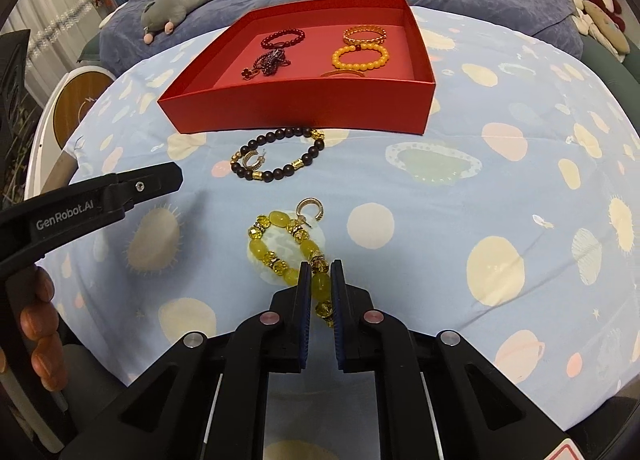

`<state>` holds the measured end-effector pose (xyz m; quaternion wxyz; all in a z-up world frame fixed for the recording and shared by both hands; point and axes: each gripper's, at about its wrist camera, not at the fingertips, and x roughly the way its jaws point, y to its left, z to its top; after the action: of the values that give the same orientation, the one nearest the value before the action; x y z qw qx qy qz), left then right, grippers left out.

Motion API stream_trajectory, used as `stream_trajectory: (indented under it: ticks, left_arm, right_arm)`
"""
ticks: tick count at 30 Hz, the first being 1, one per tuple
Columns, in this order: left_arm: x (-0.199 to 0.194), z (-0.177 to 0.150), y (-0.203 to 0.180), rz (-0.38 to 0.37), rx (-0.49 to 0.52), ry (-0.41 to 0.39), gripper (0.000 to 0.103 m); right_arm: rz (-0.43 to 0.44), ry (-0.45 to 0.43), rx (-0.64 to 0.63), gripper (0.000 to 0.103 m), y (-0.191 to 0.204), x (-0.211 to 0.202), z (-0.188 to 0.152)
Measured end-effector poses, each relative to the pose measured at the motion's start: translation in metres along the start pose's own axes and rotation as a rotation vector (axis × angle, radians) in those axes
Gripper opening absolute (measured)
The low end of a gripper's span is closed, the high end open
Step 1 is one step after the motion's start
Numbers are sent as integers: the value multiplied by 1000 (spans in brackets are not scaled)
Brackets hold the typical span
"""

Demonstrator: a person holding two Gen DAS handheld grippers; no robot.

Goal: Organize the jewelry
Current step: 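Lower the right tool onto the yellow amber bracelet and close it, then grasp the black bead bracelet with the left tool while the right tool holds the amber bracelet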

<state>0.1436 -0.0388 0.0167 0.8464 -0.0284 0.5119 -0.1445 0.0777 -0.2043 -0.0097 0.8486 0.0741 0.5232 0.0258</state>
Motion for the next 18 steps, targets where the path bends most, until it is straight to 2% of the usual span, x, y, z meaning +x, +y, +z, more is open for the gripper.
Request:
stream_trajectory:
  ticks: [14, 17, 18]
  left_arm:
    - [53, 30, -35, -17, 71, 31, 36]
    - [62, 29, -34, 0, 84, 46, 33]
    - [62, 28, -33, 5, 86, 40, 29]
  right_arm:
    - [23, 5, 53, 9, -20, 9, 11]
    - [25, 7, 58, 9, -21, 11, 14]
    - [26, 8, 59, 9, -21, 12, 15]
